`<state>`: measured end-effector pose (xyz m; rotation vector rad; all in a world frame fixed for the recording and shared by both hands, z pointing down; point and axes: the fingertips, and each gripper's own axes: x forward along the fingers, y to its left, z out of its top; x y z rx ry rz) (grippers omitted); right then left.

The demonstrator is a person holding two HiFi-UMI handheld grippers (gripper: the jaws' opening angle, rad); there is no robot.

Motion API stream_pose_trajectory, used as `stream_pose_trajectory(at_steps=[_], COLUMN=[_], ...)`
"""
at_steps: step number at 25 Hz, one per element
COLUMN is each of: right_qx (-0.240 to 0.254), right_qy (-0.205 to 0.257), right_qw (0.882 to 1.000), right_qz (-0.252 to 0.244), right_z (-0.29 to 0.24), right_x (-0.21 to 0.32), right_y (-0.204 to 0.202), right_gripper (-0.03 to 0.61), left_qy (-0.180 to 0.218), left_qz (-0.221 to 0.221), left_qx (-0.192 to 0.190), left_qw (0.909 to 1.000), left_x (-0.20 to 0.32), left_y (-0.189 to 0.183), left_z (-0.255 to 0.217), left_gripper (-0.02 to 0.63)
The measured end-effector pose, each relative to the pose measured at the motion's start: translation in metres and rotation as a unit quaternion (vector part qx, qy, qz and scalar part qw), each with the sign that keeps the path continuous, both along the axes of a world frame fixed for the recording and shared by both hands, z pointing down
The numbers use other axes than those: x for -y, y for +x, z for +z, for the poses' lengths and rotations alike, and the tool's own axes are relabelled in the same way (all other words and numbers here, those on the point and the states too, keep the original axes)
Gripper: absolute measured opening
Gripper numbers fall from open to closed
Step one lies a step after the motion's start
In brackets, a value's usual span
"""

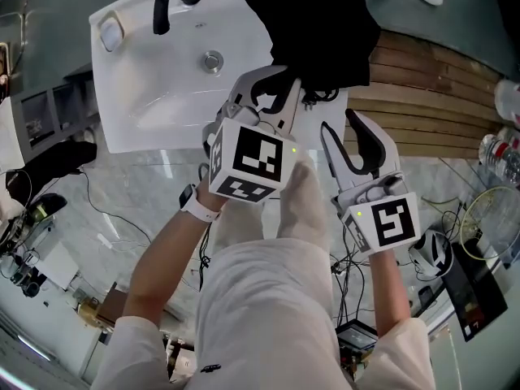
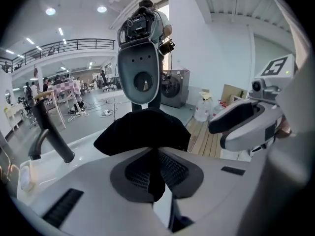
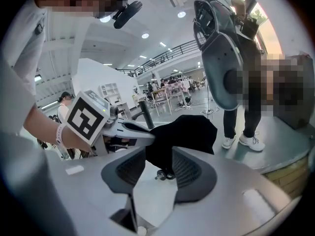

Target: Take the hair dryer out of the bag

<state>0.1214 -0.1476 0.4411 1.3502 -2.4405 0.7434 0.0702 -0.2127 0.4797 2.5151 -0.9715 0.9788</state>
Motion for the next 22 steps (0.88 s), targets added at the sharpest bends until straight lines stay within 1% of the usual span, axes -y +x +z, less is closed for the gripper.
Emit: stream_pose_trajectory(at_steps=[3,11,14,18,22], right_qx=[-0.002,-0.006,-0.009,-0.019,-0.029], right_qy=[-0.003,-0.009,-0.014,-0.024,-0.029], right_qw=[1.0,1.0,1.0,1.0,0.999], right_qz=[-0.005,-0.02,-0.011,0.003,0.01], right_z=[0.009,0.027,0.035,0.048,0.058], right_x=[0.005,0.024,0.033,0.047,0.06], right_y=[-0.003,-0.011,-0.01,-0.004,-0.001], right_gripper=[0.17,0.212,0.224,0.225,0.225], left_qy=[-0.01,-0.012,-0.011,0.003,0.024], left_qz=[-0.003,-0.014,-0.013,-0.005,0.011], left_qx=[-0.021,-0.063,-0.071,-0.06,-0.024], left_qw=[0.9997,0.9979,0.9974,0.9982,0.9994], left_x=[0.01,0.034,0.042,0.051,0.057], left_y=[0.003,0.013,0.017,0.02,0.018], left_z=[-0.003,-0.025,-0.031,-0.031,-0.03], left_gripper=[0.024,0.021,0.021,0.02,0.02])
